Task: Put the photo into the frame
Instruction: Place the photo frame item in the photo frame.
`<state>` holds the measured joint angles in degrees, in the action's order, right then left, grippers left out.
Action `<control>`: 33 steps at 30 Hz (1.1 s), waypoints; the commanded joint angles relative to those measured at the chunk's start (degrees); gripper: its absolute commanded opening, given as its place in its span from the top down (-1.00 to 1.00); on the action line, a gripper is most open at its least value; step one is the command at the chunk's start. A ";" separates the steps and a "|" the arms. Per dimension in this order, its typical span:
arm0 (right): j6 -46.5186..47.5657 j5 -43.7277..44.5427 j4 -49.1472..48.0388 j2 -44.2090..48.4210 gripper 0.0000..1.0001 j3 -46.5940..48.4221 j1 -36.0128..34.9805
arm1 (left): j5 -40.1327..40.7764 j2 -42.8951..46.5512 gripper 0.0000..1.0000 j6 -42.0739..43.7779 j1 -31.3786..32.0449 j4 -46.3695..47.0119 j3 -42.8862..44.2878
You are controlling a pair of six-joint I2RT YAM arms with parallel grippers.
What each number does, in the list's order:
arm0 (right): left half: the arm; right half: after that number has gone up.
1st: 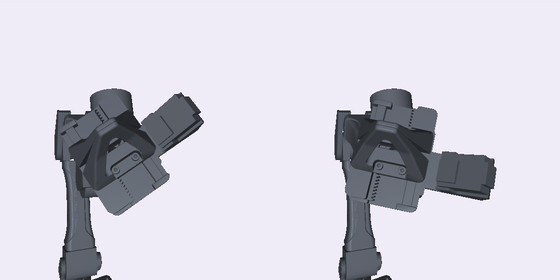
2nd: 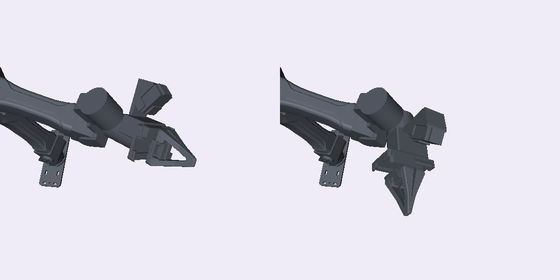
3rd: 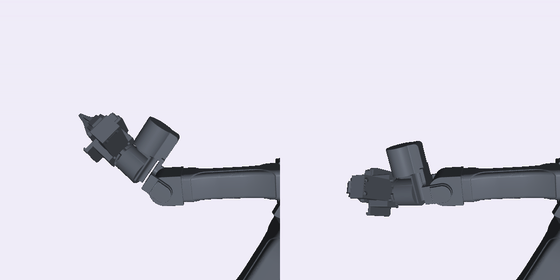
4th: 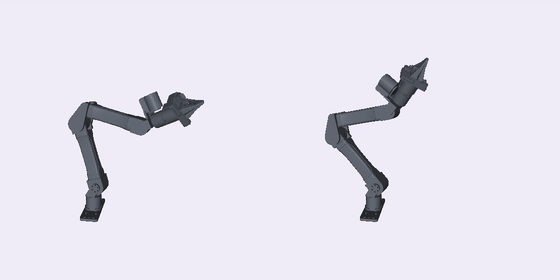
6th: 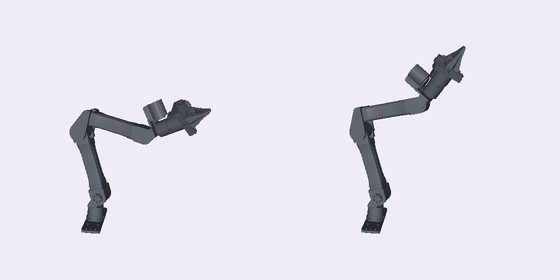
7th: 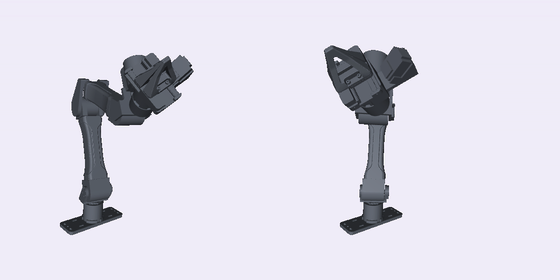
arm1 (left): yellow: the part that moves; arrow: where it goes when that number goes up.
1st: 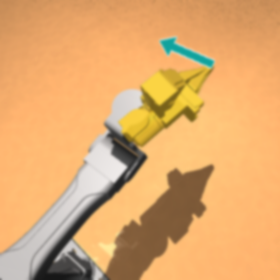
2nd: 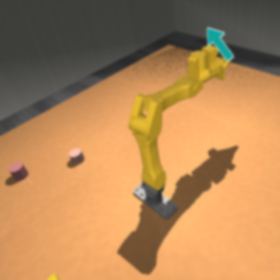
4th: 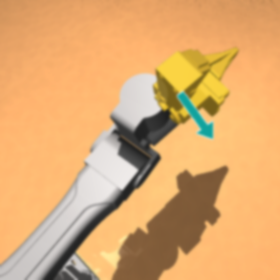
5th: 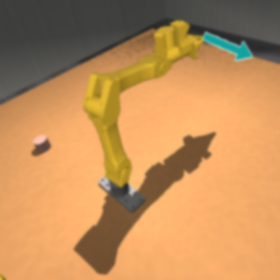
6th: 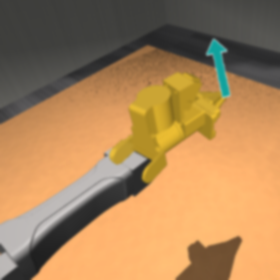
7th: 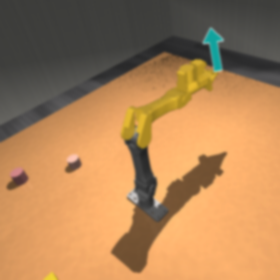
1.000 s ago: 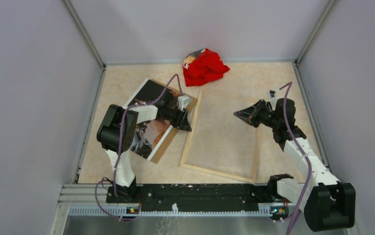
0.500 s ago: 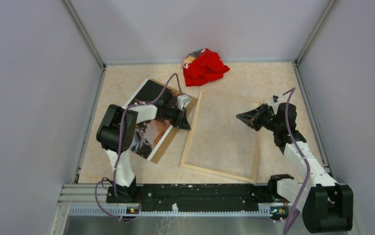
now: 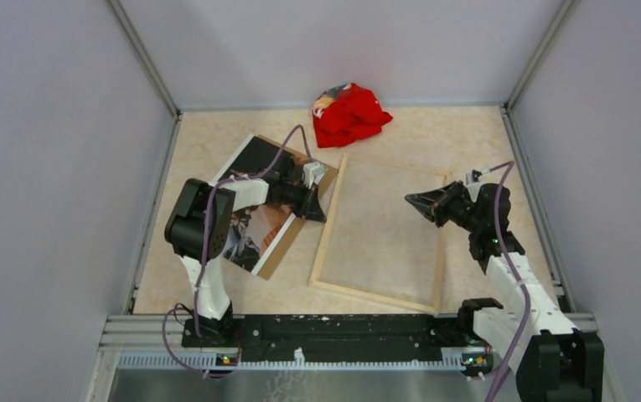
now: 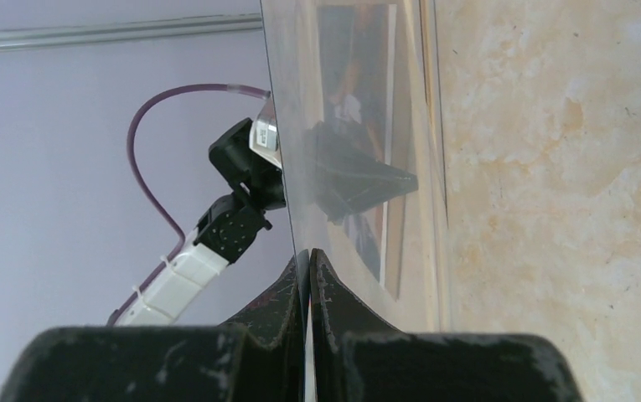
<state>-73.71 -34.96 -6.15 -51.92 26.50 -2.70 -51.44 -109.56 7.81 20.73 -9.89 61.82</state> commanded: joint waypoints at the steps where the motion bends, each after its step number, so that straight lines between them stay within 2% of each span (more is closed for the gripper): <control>1: -3.24 0.92 -1.52 3.13 1.00 1.90 0.33 | 1.67 -0.47 0.87 2.61 0.69 -0.03 0.40; 16: -6.61 4.62 -0.31 5.60 1.00 2.47 0.38 | 2.47 -0.35 0.93 3.26 0.70 -0.93 0.49; 25: -5.01 3.54 -0.66 5.82 1.00 2.46 0.36 | 2.74 -0.50 0.94 3.52 0.71 -1.42 0.67; 33: -1.71 5.17 0.18 5.96 1.00 7.05 0.33 | 2.88 -0.54 0.95 3.63 0.70 -2.02 1.25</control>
<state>-77.47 -30.76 -3.79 -47.35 28.12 -2.72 -48.31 -110.15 10.17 21.17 -11.77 61.82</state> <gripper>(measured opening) 0.004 0.028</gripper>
